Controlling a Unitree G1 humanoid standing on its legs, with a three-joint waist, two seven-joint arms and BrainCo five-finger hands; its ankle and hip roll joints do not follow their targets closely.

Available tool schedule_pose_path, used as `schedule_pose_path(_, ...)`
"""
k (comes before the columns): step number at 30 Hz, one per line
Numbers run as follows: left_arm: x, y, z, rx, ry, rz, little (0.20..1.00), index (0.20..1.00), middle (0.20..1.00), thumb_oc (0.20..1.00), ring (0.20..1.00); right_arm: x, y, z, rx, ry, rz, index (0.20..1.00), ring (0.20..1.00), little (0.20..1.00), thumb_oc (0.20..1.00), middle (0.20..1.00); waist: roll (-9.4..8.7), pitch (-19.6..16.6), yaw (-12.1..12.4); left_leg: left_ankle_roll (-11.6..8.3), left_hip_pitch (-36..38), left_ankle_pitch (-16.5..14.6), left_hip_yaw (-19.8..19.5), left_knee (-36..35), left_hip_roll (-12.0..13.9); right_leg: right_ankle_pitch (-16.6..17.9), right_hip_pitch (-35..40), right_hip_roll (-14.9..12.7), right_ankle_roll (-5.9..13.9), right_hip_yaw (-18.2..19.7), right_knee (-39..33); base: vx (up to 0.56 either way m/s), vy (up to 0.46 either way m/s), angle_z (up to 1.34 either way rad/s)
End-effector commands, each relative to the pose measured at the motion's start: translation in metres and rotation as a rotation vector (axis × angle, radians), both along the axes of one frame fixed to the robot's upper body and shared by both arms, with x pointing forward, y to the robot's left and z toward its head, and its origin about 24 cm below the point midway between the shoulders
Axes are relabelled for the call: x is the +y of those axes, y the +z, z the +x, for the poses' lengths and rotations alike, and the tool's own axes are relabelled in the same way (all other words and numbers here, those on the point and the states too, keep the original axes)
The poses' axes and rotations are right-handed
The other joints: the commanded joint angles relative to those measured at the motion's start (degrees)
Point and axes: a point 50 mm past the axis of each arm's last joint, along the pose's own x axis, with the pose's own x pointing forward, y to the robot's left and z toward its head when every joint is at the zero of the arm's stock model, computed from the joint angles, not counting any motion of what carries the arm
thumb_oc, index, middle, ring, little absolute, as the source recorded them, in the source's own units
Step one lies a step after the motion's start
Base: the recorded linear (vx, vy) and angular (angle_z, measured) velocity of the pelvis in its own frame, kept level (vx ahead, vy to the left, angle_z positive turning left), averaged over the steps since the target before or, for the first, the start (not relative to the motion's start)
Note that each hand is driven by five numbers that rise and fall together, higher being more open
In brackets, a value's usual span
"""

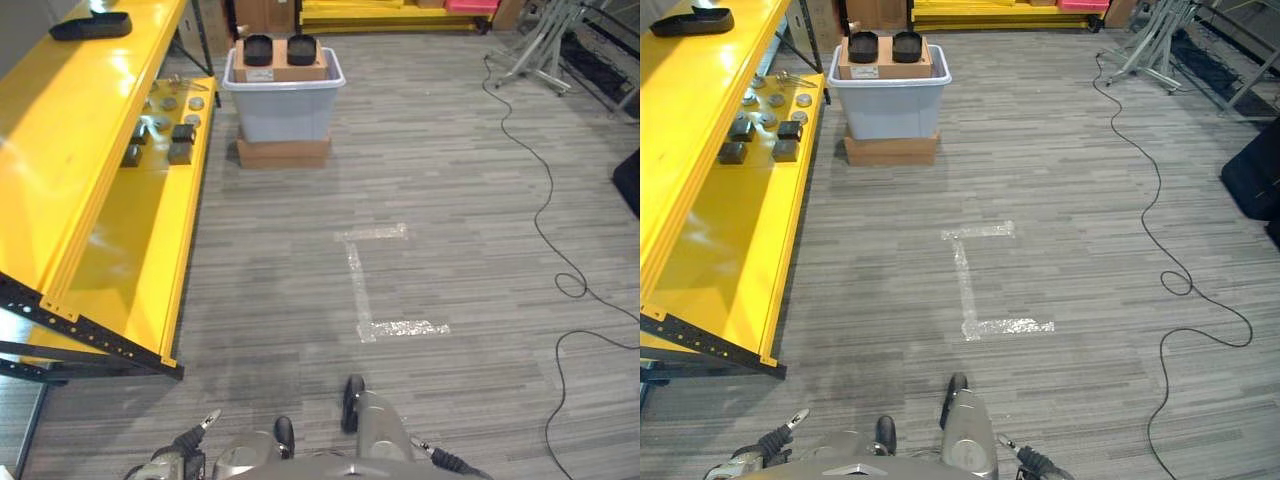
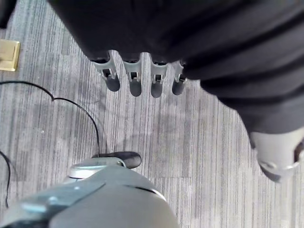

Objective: Move parts from the plastic box to the shelf.

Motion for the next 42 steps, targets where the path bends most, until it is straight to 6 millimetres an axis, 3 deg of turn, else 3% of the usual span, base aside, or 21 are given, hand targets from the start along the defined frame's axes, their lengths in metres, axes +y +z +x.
schedule_pose_path(1, 0.01, 0.0, -0.013, 0.003, -0.011, 0.021, 1.0, 1.0, 1.0, 1.0, 1.0, -0.008, -0.001, -0.014, 0.036, -0.038, -0.003, 1.0, 1.0, 1.0, 1.0, 1.0, -0.57, -2.34, -0.09, -0.05, 1.93, -7.23, -3.51, 4.31, -1.54, 16.88, 2.84, -0.78, 2.98, -0.15, -11.87, 0.73, -0.355, 0.32)
schedule_pose_path(2, 0.009, -0.001, -0.017, 0.008, -0.023, 0.021, 1.0, 1.0, 1.0, 1.0, 1.0, -0.004, -0.003, -0.02, 0.055, -0.041, -0.003, 1.0, 1.0, 1.0, 1.0, 1.0, -1.01, -2.63, 0.03, -0.53, 3.12, -8.84, -3.86, 5.92, -0.8, 16.95, 3.73, -1.55, 3.03, -1.29, -13.24, 0.94, -0.478, 0.31)
schedule_pose_path(6, 0.006, -0.004, -0.026, 0.024, 0.039, 0.017, 1.0, 1.0, 1.0, 1.0, 1.0, -0.006, -0.003, -0.022, 0.094, -0.011, -0.036, 1.0, 1.0, 1.0, 1.0, 1.0, -0.45, -4.98, -0.4, -2.89, 6.18, -9.14, -3.4, 6.99, 2.79, 11.7, 6.35, 0.44, 0.84, -0.92, -11.38, 0.66, -0.334, 0.51)
schedule_pose_path(9, 0.006, -0.004, -0.027, -0.01, 0.09, -0.002, 1.0, 1.0, 1.0, 1.0, 1.0, -0.01, -0.002, -0.018, 0.123, 0.047, -0.057, 1.0, 1.0, 1.0, 1.0, 1.0, 0.37, -6.97, -1.25, -6.65, 7.65, -0.4, -1.92, 12.27, 8.99, 8.32, 7.83, 4.97, -3.49, 0.17, -7.3, 0.5, -0.316, 0.14)
schedule_pose_path(11, 0.004, -0.003, -0.023, -0.028, 0.12, -0.011, 1.0, 1.0, 1.0, 1.0, 1.0, -0.014, 0.0, -0.015, 0.128, 0.062, -0.066, 1.0, 1.0, 1.0, 1.0, 1.0, 0.18, -7.53, -1.14, -8.36, 4.73, 5.04, -0.63, 23.19, 11.24, 6.86, 9.55, 6.62, -5.88, -0.87, -7.72, 0.33, -0.332, 0.0)
schedule_pose_path(12, 0.001, -0.003, -0.017, -0.047, 0.137, -0.015, 1.0, 1.0, 1.0, 1.0, 1.0, -0.017, 0.001, -0.014, 0.131, 0.067, -0.077, 1.0, 1.0, 1.0, 1.0, 1.0, -0.55, -7.18, -0.3, -8.78, -2.12, 8.53, -1.03, 33.83, 11.63, 5.76, 11.82, 7.43, -7.93, -1.6, -8.63, 0.21, -0.272, 0.02)
schedule_pose_path(15, 0.001, 0.0, -0.004, -0.078, 0.144, -0.023, 1.0, 1.0, 1.0, 1.0, 1.0, -0.023, 0.003, -0.013, 0.128, 0.053, -0.092, 1.0, 1.0, 1.0, 1.0, 1.0, -0.71, -5.23, 1.21, -7.32, -13.42, 6.75, -0.07, 38.76, 10.95, 3.95, 14.9, 8.43, -9.13, -3.37, -9.38, 0.25, -0.216, 0.07)
schedule_pose_path(17, 0.005, 0.002, 0.0, -0.099, 0.17, -0.018, 1.0, 1.0, 1.0, 1.0, 1.0, -0.025, 0.004, -0.011, 0.133, 0.07, -0.093, 1.0, 1.0, 1.0, 1.0, 1.0, -0.68, -3.66, 2.3, -6.41, -16.13, 5.94, 3.92, 28.78, 10.0, 2.41, 18.1, 9.11, -8.52, -3.57, -9.9, 0.35, -0.072, 0.11)
schedule_pose_path(19, 0.007, 0.002, -0.001, -0.1, 0.208, -0.016, 1.0, 1.0, 1.0, 1.0, 1.0, -0.024, 0.003, -0.011, 0.138, 0.084, -0.095, 1.0, 1.0, 1.0, 1.0, 1.0, -0.4, -3.47, 2.79, -6.77, -17.18, 7.44, 5.08, 21.53, 9.2, 1.95, 18.83, 9.45, -8.05, -3.32, -9.87, 0.36, 0.041, -0.22)
schedule_pose_path(20, 0.008, 0.001, -0.006, -0.09, 0.258, -0.013, 1.0, 1.0, 1.0, 1.0, 1.0, -0.02, 0.002, -0.013, 0.149, 0.089, -0.092, 1.0, 1.0, 1.0, 1.0, 1.0, 0.32, -3.44, 3.54, -7.44, -18.08, 10.04, 5.15, 11.89, 8.05, 1.25, 19.69, 10.05, -7.32, -2.79, -9.48, 0.47, 0.072, -0.31)
schedule_pose_path(24, 0.011, 0.0, -0.016, -0.066, 0.284, -0.012, 1.0, 1.0, 1.0, 1.0, 1.0, -0.018, 0.001, -0.021, 0.164, 0.109, -0.088, 1.0, 1.0, 1.0, 1.0, 1.0, 2.68, -3.22, 5.53, -9.4, -22.64, 18.45, 4.32, -3.68, 10.12, -2.28, 22.38, 12.25, -7.83, -0.72, -5.79, 0.52, 0.105, -0.32)
schedule_pose_path(28, 0.016, -0.001, -0.027, -0.071, 0.351, -0.006, 1.0, 1.0, 1.0, 1.0, 1.0, -0.021, 0.001, -0.028, 0.143, 0.163, -0.088, 1.0, 1.0, 1.0, 1.0, 1.0, 3.02, -2.28, 6.09, -10.65, -25.71, 20.65, 4.49, -5.93, 13.21, -8.81, 25.99, 11.86, -8.27, -0.66, -0.54, 0.65, 0.164, -0.47)
schedule_pose_path(29, 0.02, 0.0, -0.028, -0.08, 0.384, 0.009, 1.0, 1.0, 1.0, 1.0, 1.0, -0.021, 0.002, -0.025, 0.124, 0.191, -0.091, 1.0, 1.0, 1.0, 1.0, 1.0, 2.36, -2.4, 6.26, -9.96, -24.48, 18.89, 6.23, -4.73, 14.09, -12.7, 28.18, 10.72, -7.74, -1.02, 2.55, 0.75, 0.22, -0.43)
schedule_pose_path(33, 0.026, 0.001, -0.031, -0.064, 0.353, 0.041, 1.0, 1.0, 1.0, 1.0, 1.0, -0.018, 0.001, -0.021, 0.111, 0.175, -0.082, 1.0, 1.0, 1.0, 1.0, 1.0, 1.21, -3.49, 7.54, -8.64, -23.92, 16.83, 5.13, 0.7, 12.44, -14.48, 31.22, 8.26, -6.71, -0.49, 6.22, 0.54, 0.16, -0.35)
schedule_pose_path(35, 0.026, 0.002, -0.027, -0.064, 0.309, 0.037, 1.0, 1.0, 1.0, 1.0, 1.0, -0.014, 0.001, -0.016, 0.094, 0.163, -0.051, 1.0, 1.0, 1.0, 1.0, 1.0, 0.83, -5.3, 8.99, -5.36, -22.54, 14.9, 4.95, 2.87, 9.37, -8.75, 32.07, 5.7, -4.48, -1.24, 12.34, 0.62, 0.296, -0.22)
schedule_pose_path(36, 0.023, 0.003, -0.021, -0.071, 0.269, 0.032, 1.0, 1.0, 1.0, 1.0, 1.0, -0.01, 0.001, -0.012, 0.071, 0.174, -0.043, 1.0, 1.0, 1.0, 1.0, 1.0, -0.1, -6.16, 8.8, -2.91, -19.95, 11.73, 4.95, 2.42, 5.24, -4.98, 30.86, 2.22, -1.4, -1.84, 20.53, 0.59, 0.367, -0.24)
schedule_pose_path(37, 0.021, 0.003, -0.018, -0.072, 0.257, 0.028, 1.0, 1.0, 1.0, 1.0, 1.0, -0.008, 0.001, -0.01, 0.065, 0.174, -0.047, 1.0, 1.0, 1.0, 1.0, 1.0, 0.89, -6.78, 9.08, -1.44, -19.3, 11.36, 4.81, 1.83, 4.75, -1.22, 28.86, 1.83, -1.28, -1.68, 25.14, 0.48, 0.309, -0.06)
schedule_pose_path(38, 0.02, 0.003, -0.017, -0.073, 0.253, 0.027, 1.0, 1.0, 1.0, 1.0, 1.0, -0.007, 0.001, -0.009, 0.062, 0.169, -0.049, 1.0, 1.0, 1.0, 1.0, 1.0, 0.93, -6.96, 9.08, -1.09, -19.05, 10.97, 4.61, 1.79, 4.27, -0.41, 28.21, 1.48, -1.1, -1.54, 26.11, 0.37, 0.259, 0.25)
schedule_pose_path(39, 0.016, 0.002, -0.012, -0.077, 0.257, 0.029, 1.0, 1.0, 1.0, 1.0, 1.0, -0.003, 0.002, -0.001, 0.048, 0.156, -0.047, 1.0, 1.0, 1.0, 1.0, 1.0, 1.72, -7.18, 8.99, 0.42, -16.8, 8.95, 4.34, 1.32, 2.84, 3.29, 23.27, -0.06, -1.07, -1.02, 32.59, 0.32, 0.183, 0.39)
schedule_pose_path(41, 0.015, 0.003, -0.01, -0.083, 0.254, 0.028, 1.0, 1.0, 1.0, 1.0, 1.0, 0.0, 0.002, 0.004, 0.034, 0.168, -0.04, 1.0, 1.0, 1.0, 1.0, 1.0, 2.16, -6.93, 8.63, 0.86, -15.63, 8.49, 4.43, 0.86, 2.57, 2.77, 19.77, 0.2, -1.69, -1.29, 33.76, 0.33, 0.086, 0.1)
schedule_pose_path(42, 0.016, 0.004, -0.005, -0.095, 0.24, 0.036, 1.0, 1.0, 1.0, 1.0, 1.0, 0.004, 0.003, 0.012, 0.002, 0.201, -0.033, 1.0, 1.0, 1.0, 1.0, 1.0, 2.92, -6.02, 7.78, 0.51, -13.39, 8.21, 3.82, 0.12, 2.64, 0.48, 13.91, 2.14, -3.15, -3.31, 29.31, 0.35, -0.041, -0.05)
